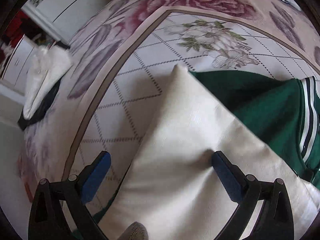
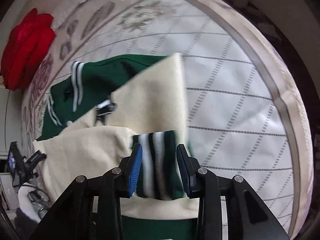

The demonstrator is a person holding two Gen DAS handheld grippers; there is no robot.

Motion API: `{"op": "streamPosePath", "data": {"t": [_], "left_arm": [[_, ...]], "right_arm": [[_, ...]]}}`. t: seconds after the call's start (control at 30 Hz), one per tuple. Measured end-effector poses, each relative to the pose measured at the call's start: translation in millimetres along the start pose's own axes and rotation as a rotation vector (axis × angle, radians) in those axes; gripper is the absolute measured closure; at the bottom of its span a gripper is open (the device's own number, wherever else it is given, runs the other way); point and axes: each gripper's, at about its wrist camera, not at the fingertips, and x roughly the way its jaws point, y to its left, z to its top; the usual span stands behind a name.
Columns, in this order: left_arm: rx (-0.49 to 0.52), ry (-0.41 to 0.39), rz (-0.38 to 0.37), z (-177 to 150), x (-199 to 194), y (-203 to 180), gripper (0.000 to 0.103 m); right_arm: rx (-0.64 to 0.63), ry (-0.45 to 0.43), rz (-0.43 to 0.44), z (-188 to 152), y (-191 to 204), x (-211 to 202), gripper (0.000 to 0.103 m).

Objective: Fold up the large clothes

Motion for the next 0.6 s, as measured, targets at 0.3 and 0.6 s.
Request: {"op": "streamPosePath", "data": {"t": [0.3, 0.6], "left_arm": [[-0.105, -0.116, -0.035, 6.4, -47.9, 51.7, 0.0], [-0.085, 0.06, -0.083, 13.2, 34.4, 45.0, 0.0]], "right_arm": [[-0.026, 0.054, -0.051, -7.1, 56.2, 52.6, 0.065], [-0.109, 0.054, -0.149, -12.0, 95.1, 87.6, 0.065]]}}
